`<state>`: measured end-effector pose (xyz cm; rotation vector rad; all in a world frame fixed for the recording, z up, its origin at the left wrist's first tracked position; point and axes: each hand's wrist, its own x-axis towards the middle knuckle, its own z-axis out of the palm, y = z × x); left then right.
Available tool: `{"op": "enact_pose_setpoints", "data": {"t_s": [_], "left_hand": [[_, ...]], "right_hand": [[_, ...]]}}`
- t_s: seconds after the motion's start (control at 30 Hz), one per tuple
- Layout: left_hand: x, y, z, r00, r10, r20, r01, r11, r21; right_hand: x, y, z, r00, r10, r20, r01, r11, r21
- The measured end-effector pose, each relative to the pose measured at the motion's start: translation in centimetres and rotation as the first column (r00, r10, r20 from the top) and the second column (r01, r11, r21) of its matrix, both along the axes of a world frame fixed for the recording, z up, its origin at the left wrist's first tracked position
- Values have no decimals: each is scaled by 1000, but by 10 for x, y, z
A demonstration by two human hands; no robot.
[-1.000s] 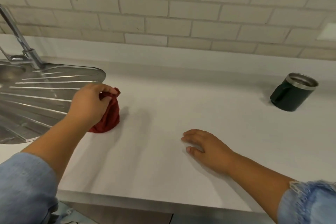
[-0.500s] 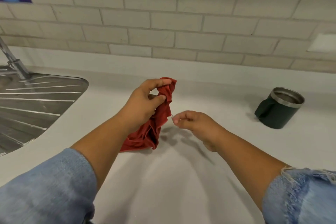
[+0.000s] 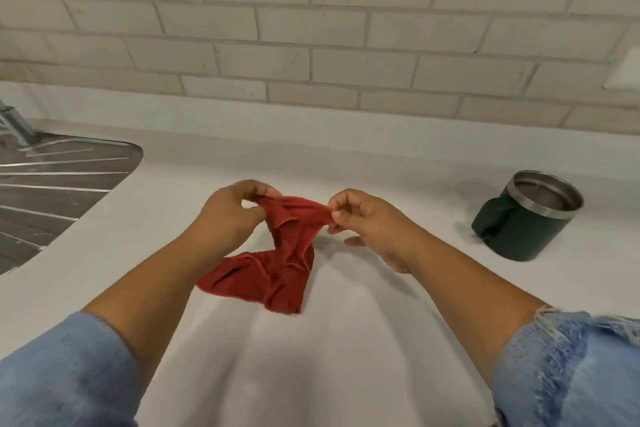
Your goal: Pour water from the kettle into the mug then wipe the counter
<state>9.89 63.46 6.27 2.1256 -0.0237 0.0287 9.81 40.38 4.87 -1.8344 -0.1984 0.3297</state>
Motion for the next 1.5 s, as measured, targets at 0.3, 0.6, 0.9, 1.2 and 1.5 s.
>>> {"op": "enact_pose_setpoints", "data": {"t_s": [0.3, 0.6, 0.9, 1.2, 1.5], "left_hand": [[-4, 11, -55, 952, 181, -247, 10, 788, 616], [-3, -29, -53, 999, 24, -42, -26, 998, -49], [12, -22, -48, 997, -18, 71, 7, 988, 157], [12, 6, -63, 998, 33, 59, -46, 974, 221], [4, 9, -61, 997, 55, 50, -65, 972, 224]], "right_hand": [[6, 50, -46, 997, -30, 75, 69, 812, -580], [33, 40, -40, 990, -137, 43, 143, 915, -378], [131, -31, -9, 920, -288, 266, 384, 796, -468], [174, -76, -17, 765, -450, 461, 642, 593, -486], [158, -57, -53, 987, -136, 86, 133, 390, -911]]}}
